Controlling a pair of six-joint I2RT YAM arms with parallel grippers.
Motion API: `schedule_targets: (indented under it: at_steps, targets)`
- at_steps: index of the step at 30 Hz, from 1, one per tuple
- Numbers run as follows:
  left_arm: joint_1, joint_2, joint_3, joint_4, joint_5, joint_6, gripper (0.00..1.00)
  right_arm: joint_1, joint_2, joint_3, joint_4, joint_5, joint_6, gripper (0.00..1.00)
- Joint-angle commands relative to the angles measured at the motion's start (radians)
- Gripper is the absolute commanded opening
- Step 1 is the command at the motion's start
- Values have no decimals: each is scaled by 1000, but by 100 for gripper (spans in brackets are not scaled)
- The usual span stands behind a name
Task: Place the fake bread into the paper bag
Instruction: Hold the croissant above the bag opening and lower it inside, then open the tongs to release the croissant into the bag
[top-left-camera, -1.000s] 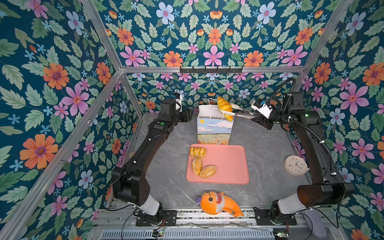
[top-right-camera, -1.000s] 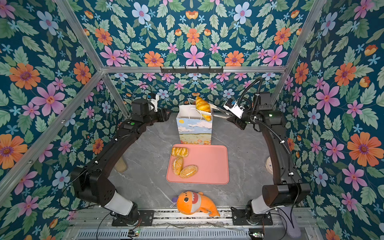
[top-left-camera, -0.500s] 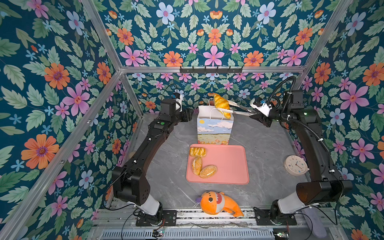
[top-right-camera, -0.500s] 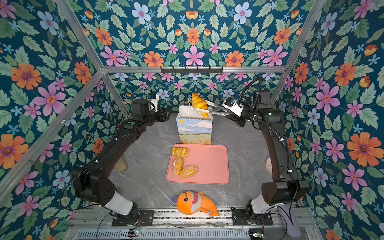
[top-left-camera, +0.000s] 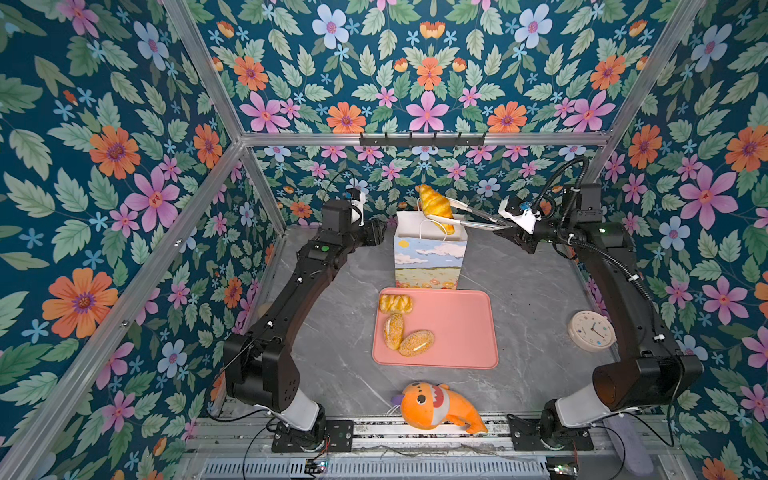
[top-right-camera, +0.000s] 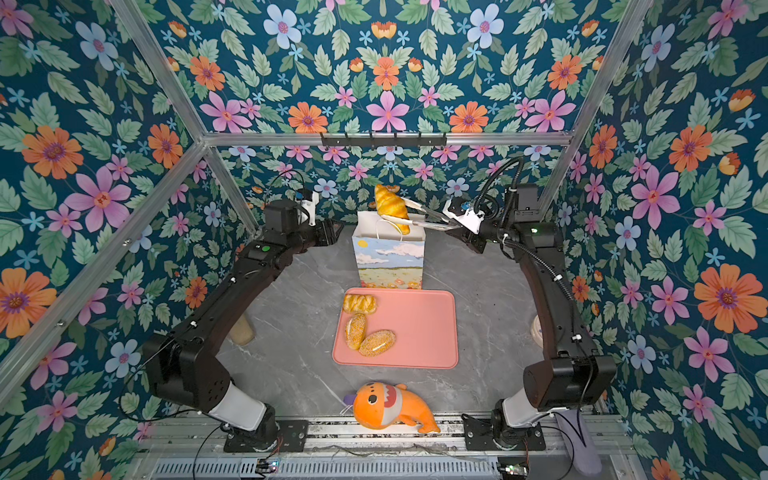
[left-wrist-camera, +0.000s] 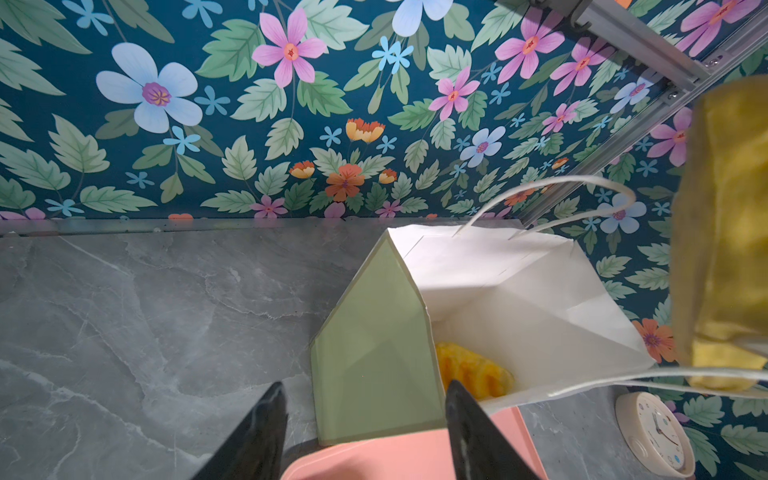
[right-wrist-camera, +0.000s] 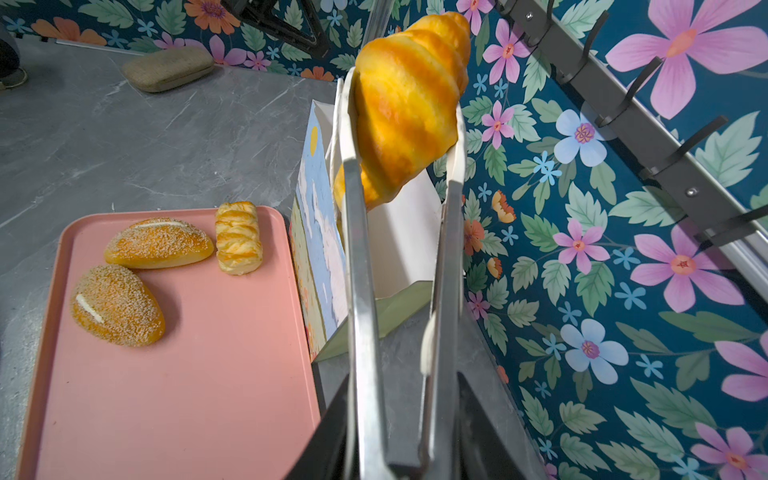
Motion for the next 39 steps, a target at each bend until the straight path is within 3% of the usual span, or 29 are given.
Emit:
schedule_targets:
  at_steps: [1, 11, 24, 39]
  targets:
    - [0, -3, -5, 31, 22, -14, 62, 1, 1, -18, 58, -50, -28, 33]
    - [0, -1, -10, 38, 37, -29, 62, 0, 39, -25, 65, 29, -64, 33]
    - [0, 8, -15, 50, 42, -43, 62, 2, 90, -8, 68, -9, -69, 34]
    - [-1, 15, -26, 61, 50, -50, 62, 41, 113, -42, 68, 70, -93, 35]
